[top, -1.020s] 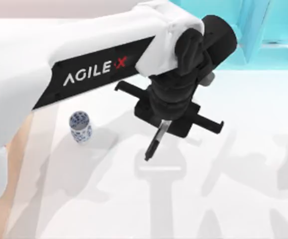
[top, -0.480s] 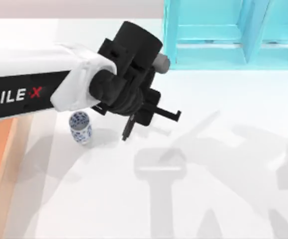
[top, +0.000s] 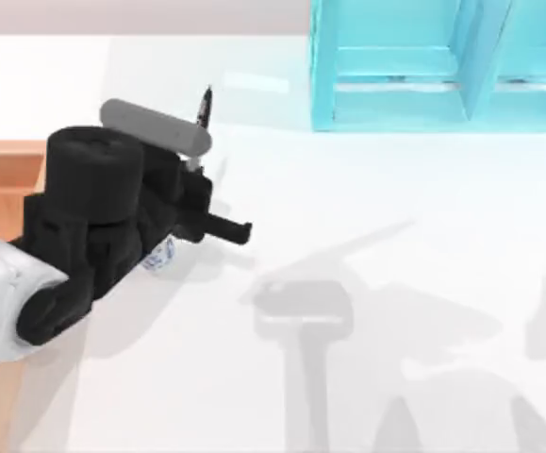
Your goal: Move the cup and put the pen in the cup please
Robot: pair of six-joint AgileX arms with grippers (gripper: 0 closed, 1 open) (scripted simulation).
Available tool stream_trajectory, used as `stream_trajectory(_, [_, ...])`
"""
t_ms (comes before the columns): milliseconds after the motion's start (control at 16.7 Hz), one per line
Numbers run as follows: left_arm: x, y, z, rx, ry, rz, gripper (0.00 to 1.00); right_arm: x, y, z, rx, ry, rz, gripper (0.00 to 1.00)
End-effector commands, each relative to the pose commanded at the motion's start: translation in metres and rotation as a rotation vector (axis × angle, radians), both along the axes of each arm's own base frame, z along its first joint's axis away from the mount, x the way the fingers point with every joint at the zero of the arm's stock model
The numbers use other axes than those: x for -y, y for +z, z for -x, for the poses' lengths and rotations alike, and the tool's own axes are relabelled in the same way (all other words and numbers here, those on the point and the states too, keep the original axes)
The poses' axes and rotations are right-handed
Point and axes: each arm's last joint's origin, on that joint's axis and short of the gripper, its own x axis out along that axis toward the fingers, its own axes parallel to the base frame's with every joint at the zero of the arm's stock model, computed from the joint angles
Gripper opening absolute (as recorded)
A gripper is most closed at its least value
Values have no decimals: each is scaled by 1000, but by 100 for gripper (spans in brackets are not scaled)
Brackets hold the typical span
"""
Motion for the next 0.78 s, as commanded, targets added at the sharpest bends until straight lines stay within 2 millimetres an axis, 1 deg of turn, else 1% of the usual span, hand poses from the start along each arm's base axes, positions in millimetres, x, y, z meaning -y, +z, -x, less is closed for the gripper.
stream_trajectory(240, [-32,5,32,261,28,109,0,0,0,0,0,0,0,100])
stream_trajectory(420, [-48,13,53,427,47,182,0,0,0,0,0,0,0,100])
stream_trajectory(600, [-58,18,67,526,57,231,0,0,0,0,0,0,0,100])
stream_trajectory(780, [-60,19,70,549,59,244,0,0,0,0,0,0,0,100])
